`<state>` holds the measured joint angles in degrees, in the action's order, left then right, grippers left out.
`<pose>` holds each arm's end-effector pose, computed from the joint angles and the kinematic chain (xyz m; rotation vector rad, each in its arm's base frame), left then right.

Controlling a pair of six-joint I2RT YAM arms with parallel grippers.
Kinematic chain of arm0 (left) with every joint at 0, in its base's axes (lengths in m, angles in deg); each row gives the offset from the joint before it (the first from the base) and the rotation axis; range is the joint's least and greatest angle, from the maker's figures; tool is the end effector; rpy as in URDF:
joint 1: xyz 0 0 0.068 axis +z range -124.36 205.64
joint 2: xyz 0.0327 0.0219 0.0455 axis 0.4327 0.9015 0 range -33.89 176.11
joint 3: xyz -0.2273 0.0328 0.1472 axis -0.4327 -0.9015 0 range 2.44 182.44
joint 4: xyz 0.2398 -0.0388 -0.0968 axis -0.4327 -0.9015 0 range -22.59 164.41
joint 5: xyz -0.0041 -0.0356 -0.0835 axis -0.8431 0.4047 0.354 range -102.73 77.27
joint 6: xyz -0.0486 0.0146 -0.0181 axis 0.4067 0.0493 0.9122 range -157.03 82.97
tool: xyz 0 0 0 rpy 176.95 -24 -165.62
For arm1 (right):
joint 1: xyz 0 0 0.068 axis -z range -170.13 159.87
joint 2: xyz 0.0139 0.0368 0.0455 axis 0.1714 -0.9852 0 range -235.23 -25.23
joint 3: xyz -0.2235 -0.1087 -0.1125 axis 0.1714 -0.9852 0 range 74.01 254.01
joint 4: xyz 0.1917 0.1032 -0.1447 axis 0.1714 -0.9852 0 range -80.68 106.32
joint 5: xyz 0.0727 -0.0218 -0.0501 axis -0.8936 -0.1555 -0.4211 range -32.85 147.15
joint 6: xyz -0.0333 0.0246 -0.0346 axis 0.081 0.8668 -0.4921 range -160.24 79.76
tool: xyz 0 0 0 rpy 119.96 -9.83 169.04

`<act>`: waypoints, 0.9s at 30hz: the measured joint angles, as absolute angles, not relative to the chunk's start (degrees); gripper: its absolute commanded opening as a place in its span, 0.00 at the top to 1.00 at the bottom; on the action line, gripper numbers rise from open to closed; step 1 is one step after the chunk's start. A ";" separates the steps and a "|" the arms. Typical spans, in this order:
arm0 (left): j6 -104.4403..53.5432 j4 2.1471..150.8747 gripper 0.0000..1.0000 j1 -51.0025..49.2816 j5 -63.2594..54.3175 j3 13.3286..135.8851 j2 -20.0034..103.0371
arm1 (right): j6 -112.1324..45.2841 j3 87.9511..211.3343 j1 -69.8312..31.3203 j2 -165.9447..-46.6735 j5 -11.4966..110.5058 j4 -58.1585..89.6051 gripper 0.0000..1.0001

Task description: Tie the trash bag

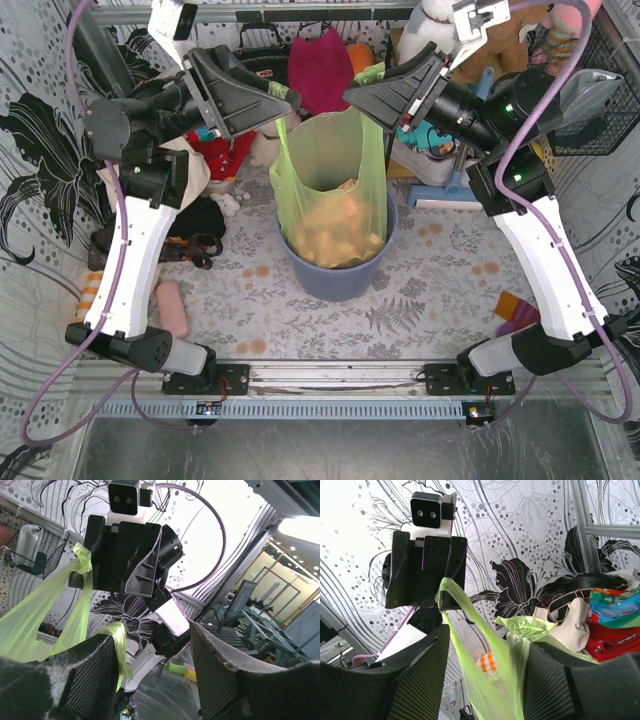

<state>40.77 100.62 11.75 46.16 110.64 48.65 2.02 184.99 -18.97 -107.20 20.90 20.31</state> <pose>0.2233 -0.0866 0.6081 0.6004 1.2003 -1.7303 0.2128 0.1412 0.6022 -0.5080 1.1212 1.4095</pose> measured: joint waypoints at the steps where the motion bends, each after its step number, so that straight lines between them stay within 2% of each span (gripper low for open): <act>1: 40.09 100.08 0.38 11.86 45.99 110.49 47.84 | 2.22 184.72 -18.97 -106.85 20.90 21.03 0.46; 8: 38.45 102.72 0.38 11.88 44.63 97.09 41.00 | 2.50 171.00 -18.97 -100.32 21.27 25.12 0.47; 12: 39.18 103.47 0.38 11.86 44.68 92.81 41.99 | 2.94 167.37 -18.97 -100.03 21.84 25.62 0.48; 15: 39.50 102.79 0.38 11.88 44.74 94.31 44.17 | 3.51 168.29 -18.95 -100.84 22.14 25.38 0.49; 22: 39.61 99.40 0.38 11.92 44.89 108.67 48.11 | 3.60 181.62 -18.97 -105.43 22.40 22.95 0.51; 27: 37.84 98.20 0.39 11.90 44.81 107.43 44.94 | 3.68 180.62 -18.97 -103.81 22.86 23.00 0.52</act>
<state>37.84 98.20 11.90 44.81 107.43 44.94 3.68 180.62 -18.97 -103.81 22.86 23.00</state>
